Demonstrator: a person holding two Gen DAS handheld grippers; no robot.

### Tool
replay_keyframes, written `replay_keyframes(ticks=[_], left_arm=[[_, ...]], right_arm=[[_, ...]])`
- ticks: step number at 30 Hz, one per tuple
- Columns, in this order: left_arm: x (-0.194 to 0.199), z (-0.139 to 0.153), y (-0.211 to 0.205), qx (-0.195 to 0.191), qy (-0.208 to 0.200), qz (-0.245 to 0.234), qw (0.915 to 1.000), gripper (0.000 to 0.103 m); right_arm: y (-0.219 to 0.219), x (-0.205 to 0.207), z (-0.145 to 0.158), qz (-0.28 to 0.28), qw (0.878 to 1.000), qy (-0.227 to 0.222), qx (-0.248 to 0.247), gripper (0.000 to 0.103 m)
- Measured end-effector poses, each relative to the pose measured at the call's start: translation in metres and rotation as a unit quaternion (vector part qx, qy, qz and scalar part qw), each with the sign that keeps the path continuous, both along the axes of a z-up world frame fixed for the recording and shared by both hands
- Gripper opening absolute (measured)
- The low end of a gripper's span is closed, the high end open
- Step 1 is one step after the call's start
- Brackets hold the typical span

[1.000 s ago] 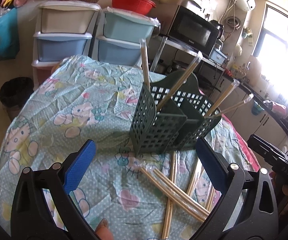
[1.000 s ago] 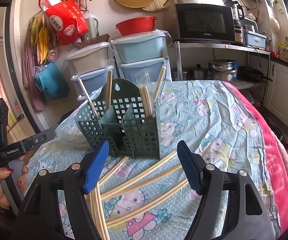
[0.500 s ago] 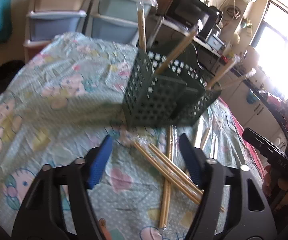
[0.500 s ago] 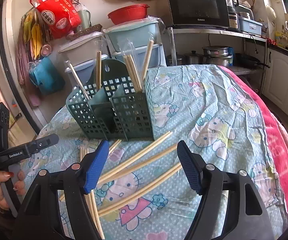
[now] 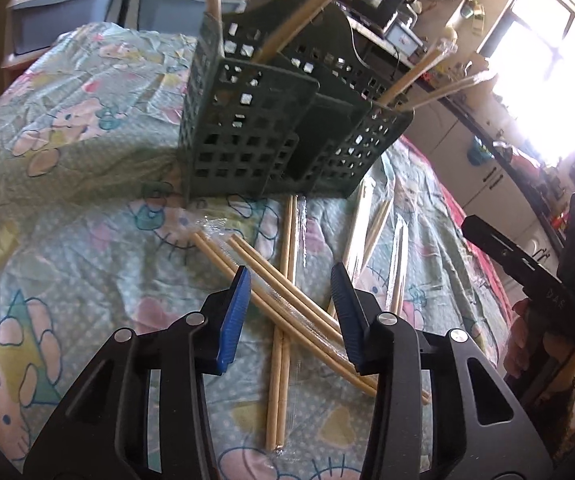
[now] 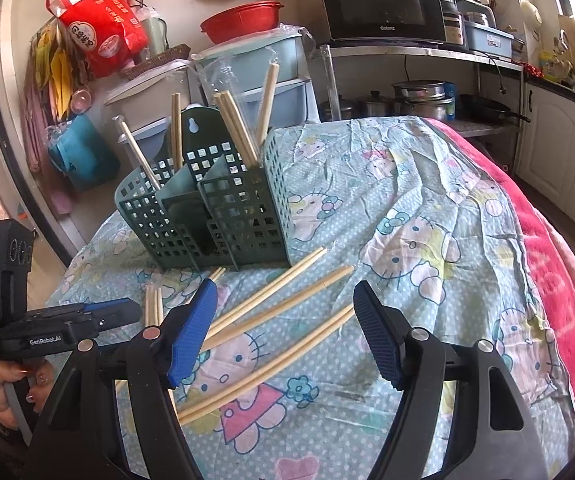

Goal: Organize utensils
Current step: 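Lower both grippers toward the loose chopsticks lying beside the caddy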

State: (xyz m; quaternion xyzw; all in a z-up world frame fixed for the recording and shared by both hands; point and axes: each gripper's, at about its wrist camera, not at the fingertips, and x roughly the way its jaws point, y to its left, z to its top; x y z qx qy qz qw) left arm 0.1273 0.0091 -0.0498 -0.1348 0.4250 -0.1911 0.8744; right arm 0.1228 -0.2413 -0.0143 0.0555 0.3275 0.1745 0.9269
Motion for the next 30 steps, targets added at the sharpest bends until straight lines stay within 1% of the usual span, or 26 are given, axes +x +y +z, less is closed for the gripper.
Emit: replay_keyframes(ticks=[7, 9, 11, 13, 14, 17, 20, 21, 25, 28, 30], left_arm=[[0.015, -0.008, -0.012, 0.021, 0.033, -0.014, 0.9991, 0.035], [0.019, -0.008, -0.015, 0.037, 0.034, -0.013, 0.9987, 0.036], [0.023, -0.008, -0.016, 0.044, 0.037, -0.012, 0.9983, 0.037], [0.026, -0.008, -0.018, 0.054, 0.04, -0.011, 0.9977, 0.045], [0.029, -0.008, -0.019, 0.06, 0.04, -0.011, 0.9973, 0.046], [0.034, -0.007, -0.021, 0.074, 0.045, -0.01, 0.9962, 0.048], [0.035, -0.006, -0.02, 0.075, 0.053, -0.009, 0.9957, 0.054], [0.035, -0.006, -0.02, 0.076, 0.056, -0.011, 0.9955, 0.058], [0.036, -0.008, -0.023, 0.088, 0.057, -0.017, 0.9944, 0.059], [0.04, -0.01, -0.025, 0.094, 0.056, -0.011, 0.9939, 0.059], [0.043, -0.011, -0.026, 0.101, 0.054, -0.008, 0.9934, 0.059]], right_arm=[[-0.005, 0.002, -0.004, -0.007, 1.0, 0.007, 0.001, 0.068], [-0.006, 0.004, -0.005, -0.008, 1.0, 0.011, 0.001, 0.068], [-0.006, 0.006, -0.007, -0.008, 1.0, 0.014, -0.001, 0.068], [-0.006, 0.009, -0.009, -0.006, 1.0, 0.019, -0.002, 0.068], [-0.006, 0.011, -0.011, -0.006, 1.0, 0.024, -0.004, 0.068], [-0.006, 0.019, -0.019, -0.008, 0.999, 0.045, -0.005, 0.068], [-0.008, 0.03, -0.029, -0.008, 0.998, 0.07, 0.001, 0.068], [-0.008, 0.034, -0.032, -0.009, 0.997, 0.077, 0.003, 0.068], [-0.011, 0.048, -0.045, -0.019, 0.993, 0.112, 0.012, 0.068], [-0.013, 0.058, -0.055, -0.026, 0.99, 0.135, 0.029, 0.062], [-0.015, 0.063, -0.062, -0.032, 0.988, 0.147, 0.038, 0.056]])
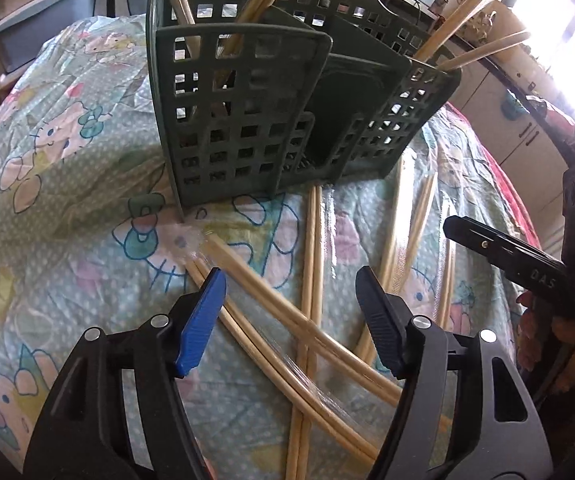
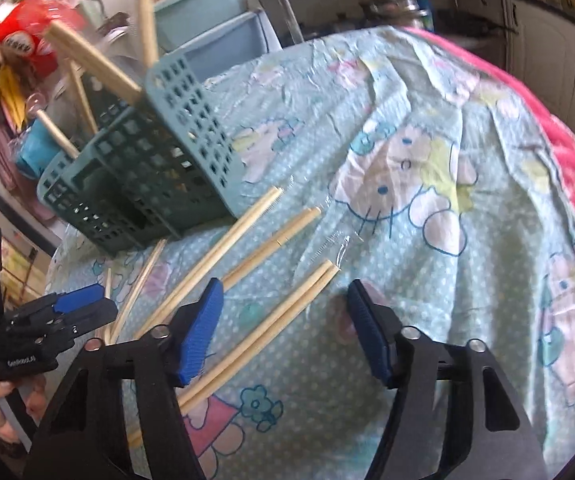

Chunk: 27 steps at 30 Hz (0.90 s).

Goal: Organize utensils
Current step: 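Lower both grippers toward the loose chopsticks lying beside the caddy, then close the left gripper on a chopstick pair while the right gripper grasps another pair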

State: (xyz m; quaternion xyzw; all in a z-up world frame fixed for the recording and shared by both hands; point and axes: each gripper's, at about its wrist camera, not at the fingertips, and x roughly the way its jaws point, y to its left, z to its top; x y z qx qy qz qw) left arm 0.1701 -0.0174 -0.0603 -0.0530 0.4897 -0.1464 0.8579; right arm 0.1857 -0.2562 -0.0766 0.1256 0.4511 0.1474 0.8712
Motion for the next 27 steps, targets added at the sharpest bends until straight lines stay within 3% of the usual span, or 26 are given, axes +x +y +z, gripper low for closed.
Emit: replay_keyframes(ticks=[8, 11, 12, 13, 14, 18, 27], left_arm=[[0.008, -0.002, -0.004, 0.027, -0.009, 0.008, 0.9996, 0.058], [0.011, -0.002, -0.004, 0.04, -0.013, 0.013, 0.999, 0.051], [0.011, -0.003, -0.004, 0.049, -0.015, 0.015, 0.9986, 0.045], [0.013, -0.003, -0.004, 0.052, -0.015, 0.015, 0.9984, 0.031], [0.015, -0.008, -0.003, 0.042, 0.0, 0.011, 0.999, 0.024], [0.014, -0.01, -0.005, 0.05, -0.007, 0.009, 0.9987, 0.023], [0.02, -0.006, 0.016, -0.014, 0.002, 0.014, 0.9998, 0.006]], right_arm=[[-0.003, 0.005, -0.004, -0.025, 1.0, -0.001, -0.005, 0.034], [-0.008, 0.007, -0.005, -0.032, 0.999, 0.0, 0.002, 0.028], [-0.009, 0.006, -0.005, -0.033, 0.999, 0.0, 0.002, 0.025], [-0.01, 0.006, -0.005, -0.035, 0.999, 0.0, 0.004, 0.025], [-0.012, 0.005, -0.005, -0.036, 0.999, 0.0, 0.007, 0.023], [-0.015, 0.006, -0.006, -0.038, 0.999, -0.001, 0.016, 0.021], [-0.017, 0.007, -0.005, -0.031, 0.998, -0.001, 0.048, 0.012]])
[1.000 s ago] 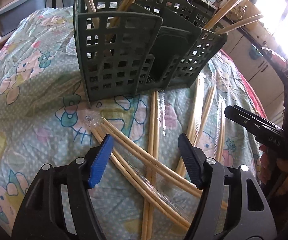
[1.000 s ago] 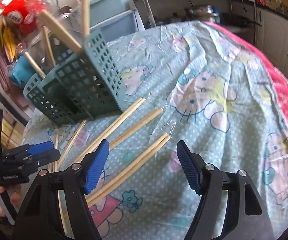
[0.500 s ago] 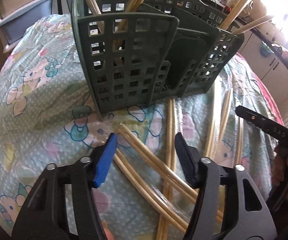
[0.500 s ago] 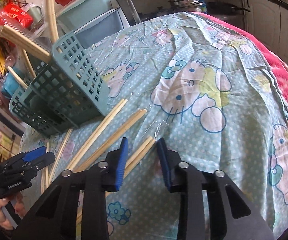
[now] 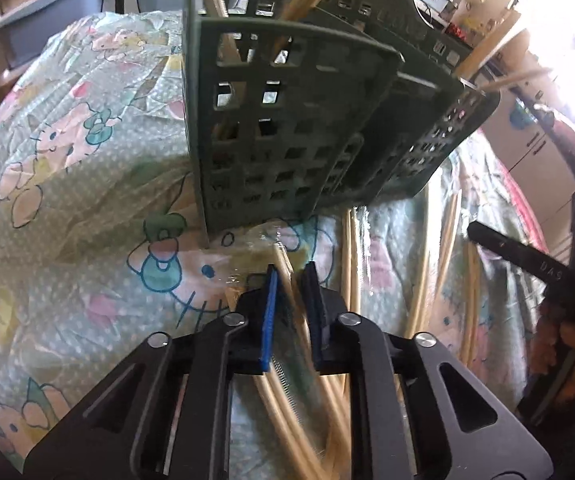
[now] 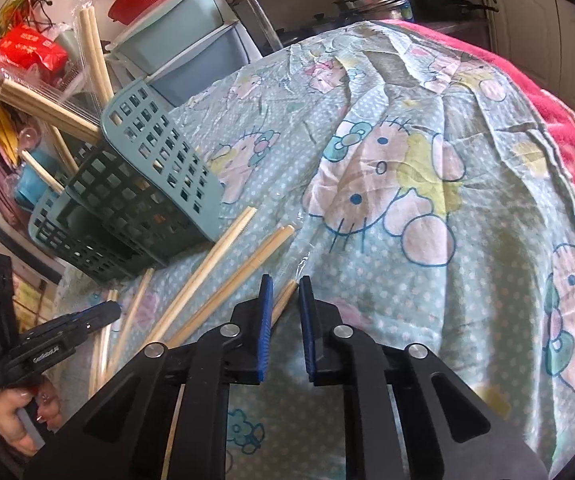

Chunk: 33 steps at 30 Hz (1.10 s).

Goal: Organize utensils
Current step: 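Close the left gripper on a chopstick pair while the right gripper grasps another pair, then lift the held chopsticks upright with both grippers and carry them above the caddy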

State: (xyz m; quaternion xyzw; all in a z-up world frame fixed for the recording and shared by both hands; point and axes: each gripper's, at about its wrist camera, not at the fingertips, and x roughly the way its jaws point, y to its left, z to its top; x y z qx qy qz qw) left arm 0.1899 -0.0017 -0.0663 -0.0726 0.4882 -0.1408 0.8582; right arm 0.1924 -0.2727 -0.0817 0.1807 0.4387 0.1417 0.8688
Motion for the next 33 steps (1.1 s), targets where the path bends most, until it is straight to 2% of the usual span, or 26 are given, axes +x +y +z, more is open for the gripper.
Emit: replay_keyframes(ticks=[7, 16, 25, 33], left_arm=[[-0.006, 0.017, 0.014, -0.042, -0.02, 0.007, 0.9989, 0.004], [-0.024, 0.061, 0.033, -0.091, -0.073, 0.008, 0.9932, 0.004], [-0.038, 0.098, 0.027, -0.111, -0.128, 0.007, 0.9855, 0.004], [-0.051, 0.119, 0.024, -0.11, -0.166, 0.004, 0.98, 0.004]], right_arm=[[-0.003, -0.008, 0.011, 0.002, 0.999, -0.019, 0.027, 0.01], [0.003, -0.028, 0.05, 0.025, 0.996, -0.083, 0.032, 0.008], [0.021, -0.05, 0.089, 0.054, 0.988, -0.145, 0.024, 0.006], [0.033, -0.065, 0.114, 0.07, 0.98, -0.185, 0.011, 0.005]])
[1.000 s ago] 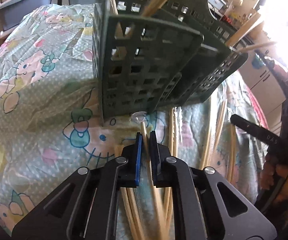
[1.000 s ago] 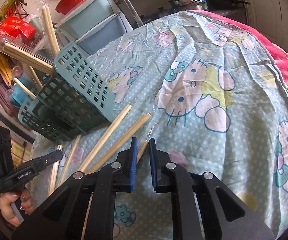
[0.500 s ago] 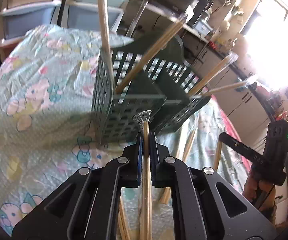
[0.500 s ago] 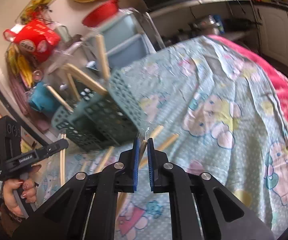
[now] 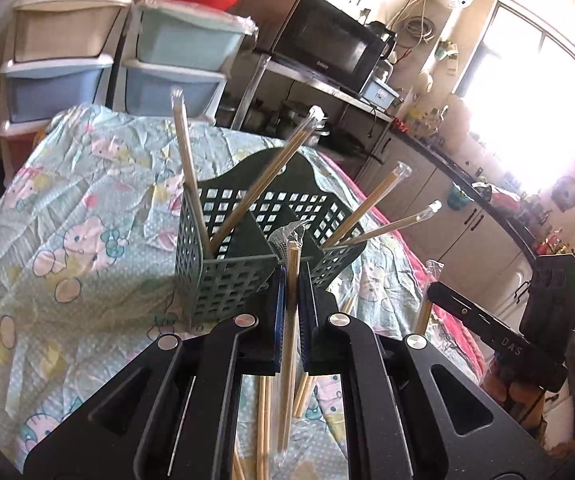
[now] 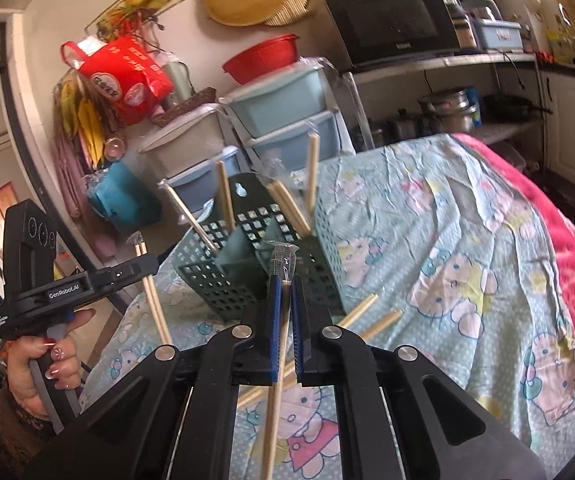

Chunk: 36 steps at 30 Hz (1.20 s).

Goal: Organize utensils
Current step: 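Lift the held chopsticks upright with both grippers and carry them above the caddy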

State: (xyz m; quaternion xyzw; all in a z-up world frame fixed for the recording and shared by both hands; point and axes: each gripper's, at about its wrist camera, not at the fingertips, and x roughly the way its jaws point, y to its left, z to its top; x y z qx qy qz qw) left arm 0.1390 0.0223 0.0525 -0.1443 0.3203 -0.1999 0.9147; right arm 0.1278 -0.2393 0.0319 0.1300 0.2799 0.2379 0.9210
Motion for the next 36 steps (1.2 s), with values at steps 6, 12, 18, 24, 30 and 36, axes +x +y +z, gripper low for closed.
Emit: replay_keyframes(ticks=[6, 12, 18, 24, 30, 36], left_arm=[[-0.005, 0.009, 0.0, -0.003, -0.015, -0.003, 0.9999, 0.004], [-0.01, 0.02, 0.001, -0.005, -0.034, -0.001, 0.9994, 0.004], [-0.015, 0.031, 0.004, -0.007, -0.051, 0.002, 0.9987, 0.004], [-0.017, 0.044, 0.009, -0.008, -0.067, 0.009, 0.9976, 0.004], [-0.015, 0.057, 0.013, 0.0, -0.083, 0.013, 0.9965, 0.004], [-0.014, 0.072, 0.013, 0.013, -0.102, 0.016, 0.9946, 0.004]], right_arm=[[0.008, -0.006, 0.013, 0.007, 1.0, -0.024, -0.006, 0.005], [0.014, -0.009, 0.027, 0.009, 0.999, -0.047, -0.008, 0.005], [0.02, -0.012, 0.04, 0.012, 0.997, -0.07, -0.011, 0.005], [0.027, -0.012, 0.052, 0.022, 0.996, -0.089, -0.014, 0.005], [0.036, -0.01, 0.069, 0.033, 0.993, -0.113, -0.015, 0.005], [0.044, -0.009, 0.086, 0.04, 0.989, -0.138, -0.017, 0.005]])
